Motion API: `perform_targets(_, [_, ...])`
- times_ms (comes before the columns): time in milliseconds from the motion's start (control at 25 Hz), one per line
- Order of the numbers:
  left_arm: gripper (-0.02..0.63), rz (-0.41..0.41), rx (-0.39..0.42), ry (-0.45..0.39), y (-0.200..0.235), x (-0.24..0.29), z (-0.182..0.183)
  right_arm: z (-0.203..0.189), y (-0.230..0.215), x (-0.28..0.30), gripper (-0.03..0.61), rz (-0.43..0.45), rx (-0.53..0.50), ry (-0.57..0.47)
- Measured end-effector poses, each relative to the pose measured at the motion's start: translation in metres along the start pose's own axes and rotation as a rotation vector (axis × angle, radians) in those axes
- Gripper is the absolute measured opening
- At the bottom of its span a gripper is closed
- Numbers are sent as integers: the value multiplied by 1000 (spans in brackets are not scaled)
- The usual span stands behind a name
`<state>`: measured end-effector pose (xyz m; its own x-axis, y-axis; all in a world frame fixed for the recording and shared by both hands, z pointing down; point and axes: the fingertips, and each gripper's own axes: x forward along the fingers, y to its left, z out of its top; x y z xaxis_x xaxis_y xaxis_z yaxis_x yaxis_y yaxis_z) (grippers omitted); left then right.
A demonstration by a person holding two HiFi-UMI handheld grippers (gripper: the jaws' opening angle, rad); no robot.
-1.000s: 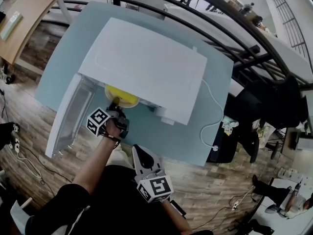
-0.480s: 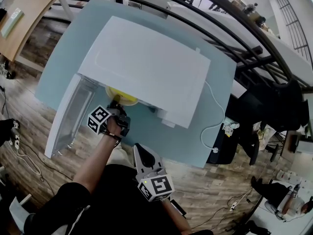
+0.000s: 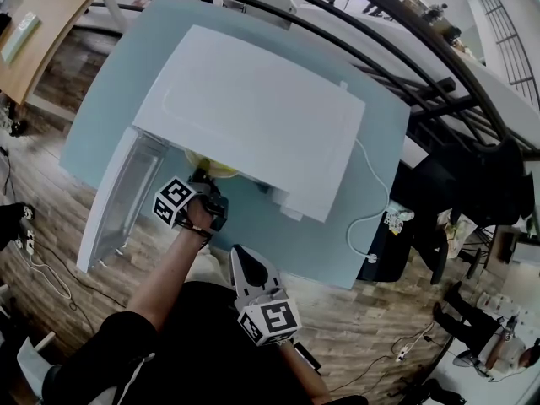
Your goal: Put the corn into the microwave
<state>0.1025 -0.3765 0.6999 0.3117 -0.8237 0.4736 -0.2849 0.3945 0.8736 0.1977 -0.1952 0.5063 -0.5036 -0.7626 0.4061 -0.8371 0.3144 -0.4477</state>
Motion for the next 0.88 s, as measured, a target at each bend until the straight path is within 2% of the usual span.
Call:
perform_targets(400, [32,7,49,5,-3,5,-4,-3,-5,-3,9,-14,11,3])
perform_targets(680, [57,49,178,28,-5,5,-7,-3,-6,-3,9,-17,17,4])
perform_targets(880, [91,44,211,32,-7,4,-6,-1,-6,-2,9,-20,16,3])
